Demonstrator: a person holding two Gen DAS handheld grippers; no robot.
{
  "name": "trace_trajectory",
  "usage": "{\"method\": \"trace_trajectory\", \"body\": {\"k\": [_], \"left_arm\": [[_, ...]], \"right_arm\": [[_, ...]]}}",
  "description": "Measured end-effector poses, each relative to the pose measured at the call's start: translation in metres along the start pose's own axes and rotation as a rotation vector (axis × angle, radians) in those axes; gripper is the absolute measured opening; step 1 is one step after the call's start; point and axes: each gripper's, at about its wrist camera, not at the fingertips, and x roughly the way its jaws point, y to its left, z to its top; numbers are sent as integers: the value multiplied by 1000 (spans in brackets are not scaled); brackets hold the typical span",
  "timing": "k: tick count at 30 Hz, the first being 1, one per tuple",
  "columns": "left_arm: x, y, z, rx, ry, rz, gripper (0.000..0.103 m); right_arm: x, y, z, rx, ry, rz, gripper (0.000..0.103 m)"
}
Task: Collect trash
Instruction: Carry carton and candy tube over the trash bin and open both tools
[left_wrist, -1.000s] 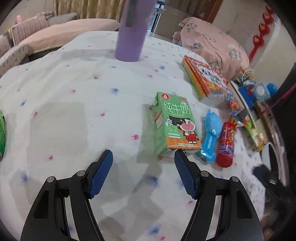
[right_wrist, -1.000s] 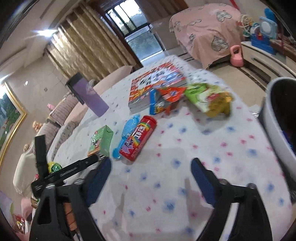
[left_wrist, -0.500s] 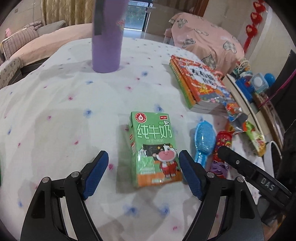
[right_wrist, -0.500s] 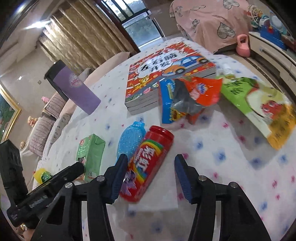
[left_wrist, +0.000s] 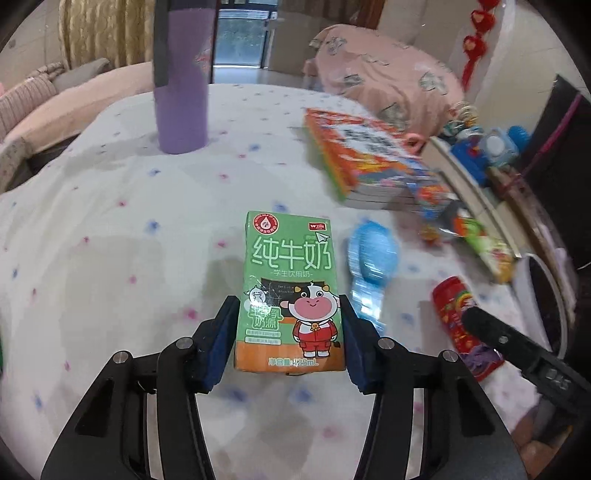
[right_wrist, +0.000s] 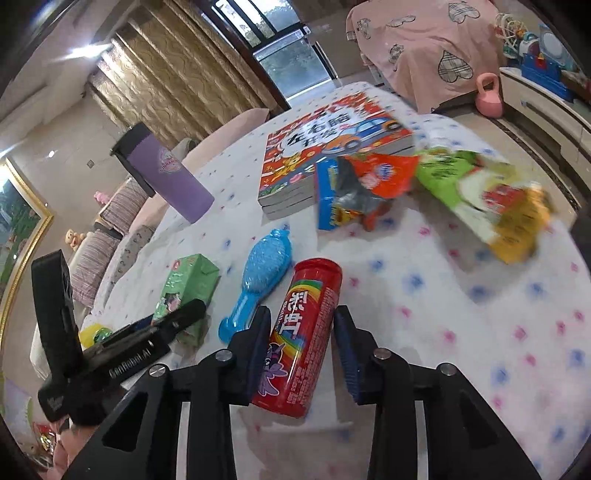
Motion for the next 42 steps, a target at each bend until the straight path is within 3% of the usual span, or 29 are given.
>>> {"method": "trace_trajectory", "body": {"k": [8, 12, 15, 17, 20, 28, 42], "left_arm": [[-30, -44, -27, 72, -5, -104, 51], [-36, -57, -33, 84, 3, -119, 51], [-41, -59, -35, 86, 2, -118, 51], [-44, -60, -38, 89, 3, -115, 51], [-46, -68, -39, 99, 7, -129, 51], [-45, -119, -45, 176, 24, -204, 51], [-44, -221, -45, 326, 38, -307, 51]], "right_arm": [[-41, -14, -23, -57, -22, -92, 31], [-35, -20, -29, -68, 37, -93, 31], [-27, -21, -30, -66, 65, -82, 38], [-26, -18, -34, -84, 58, -97, 29], [-30, -15, -37, -92, 50, -89, 29], [-86, -34, -38, -40, -66, -67, 29], [-189, -112, -37, 92, -235, -174, 29]]}}
